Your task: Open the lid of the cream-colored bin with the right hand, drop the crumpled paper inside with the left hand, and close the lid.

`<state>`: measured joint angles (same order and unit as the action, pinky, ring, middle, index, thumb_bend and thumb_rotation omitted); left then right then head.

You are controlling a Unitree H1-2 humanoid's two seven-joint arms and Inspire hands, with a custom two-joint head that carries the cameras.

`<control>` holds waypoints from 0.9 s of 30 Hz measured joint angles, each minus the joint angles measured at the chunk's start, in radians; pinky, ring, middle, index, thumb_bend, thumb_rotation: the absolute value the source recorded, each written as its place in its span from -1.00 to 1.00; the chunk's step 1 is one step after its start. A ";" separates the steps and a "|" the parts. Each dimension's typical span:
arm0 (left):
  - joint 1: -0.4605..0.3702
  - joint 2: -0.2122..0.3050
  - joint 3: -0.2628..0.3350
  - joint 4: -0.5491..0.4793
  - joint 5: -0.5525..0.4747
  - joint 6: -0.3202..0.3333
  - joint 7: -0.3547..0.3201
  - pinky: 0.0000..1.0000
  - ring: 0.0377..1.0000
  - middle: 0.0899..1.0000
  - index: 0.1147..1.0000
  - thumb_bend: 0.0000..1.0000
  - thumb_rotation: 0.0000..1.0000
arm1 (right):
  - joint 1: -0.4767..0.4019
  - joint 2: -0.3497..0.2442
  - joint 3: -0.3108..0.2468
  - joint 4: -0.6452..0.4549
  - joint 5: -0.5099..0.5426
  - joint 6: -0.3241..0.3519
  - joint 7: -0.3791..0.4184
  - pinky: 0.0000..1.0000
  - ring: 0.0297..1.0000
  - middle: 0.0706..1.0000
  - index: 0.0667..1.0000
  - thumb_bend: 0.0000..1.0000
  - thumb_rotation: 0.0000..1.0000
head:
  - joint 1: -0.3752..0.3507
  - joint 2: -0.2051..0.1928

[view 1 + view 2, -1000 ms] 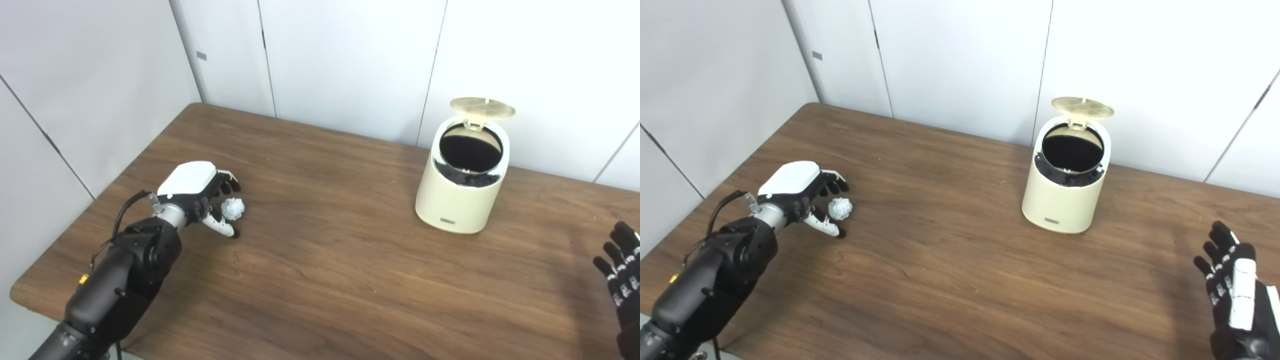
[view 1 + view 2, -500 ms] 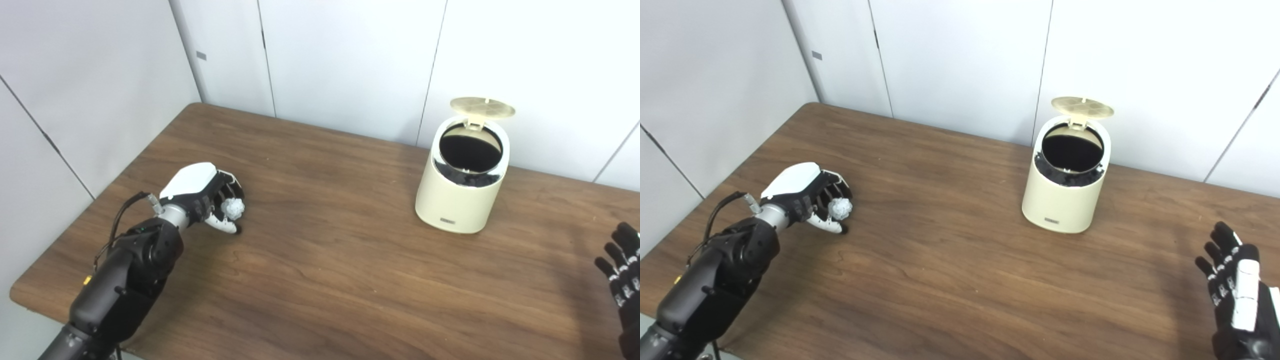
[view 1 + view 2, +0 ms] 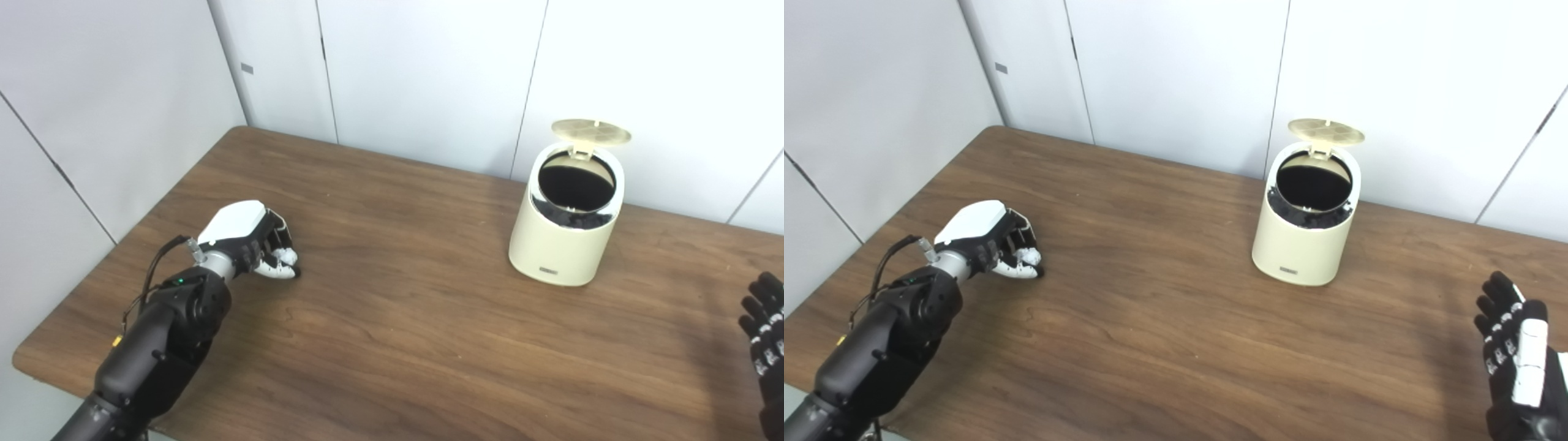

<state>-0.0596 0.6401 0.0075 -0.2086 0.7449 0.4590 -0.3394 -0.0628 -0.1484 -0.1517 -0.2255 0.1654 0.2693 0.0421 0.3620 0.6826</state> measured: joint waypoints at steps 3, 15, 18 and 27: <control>0.000 0.000 0.000 0.000 -0.001 0.001 0.000 -0.03 -0.07 -0.01 -0.26 0.00 -1.00 | 0.000 -0.005 0.001 0.002 -0.001 -0.002 0.004 1.00 0.93 0.85 0.81 -0.20 1.00 | -0.002 0.002; -0.005 -0.019 -0.006 -0.082 -0.007 -0.002 0.004 -0.16 -0.20 -0.09 -0.18 0.00 -1.00 | 0.000 -0.010 0.004 0.004 -0.009 -0.003 0.014 0.93 0.90 0.87 0.81 -0.12 1.00 | -0.011 0.005; -0.031 -0.053 -0.010 -0.118 0.004 -0.001 0.008 -0.17 -0.23 -0.12 -0.15 0.00 -1.00 | 0.000 -0.010 0.003 0.008 -0.009 -0.003 0.014 0.89 0.88 0.86 0.80 -0.10 1.00 | -0.015 0.005; -0.137 -0.103 -0.050 -0.172 0.032 -0.013 0.008 -0.38 -0.25 -0.10 -0.10 -0.06 -1.00 | -0.002 -0.011 0.003 0.038 -0.012 -0.050 0.030 0.99 0.94 0.91 0.86 0.01 1.00 | -0.069 -0.008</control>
<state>-0.1967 0.5368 -0.0427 -0.3801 0.7773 0.4460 -0.3311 -0.0643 -0.1595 -0.1486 -0.1876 0.1535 0.2197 0.0718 0.2931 0.6750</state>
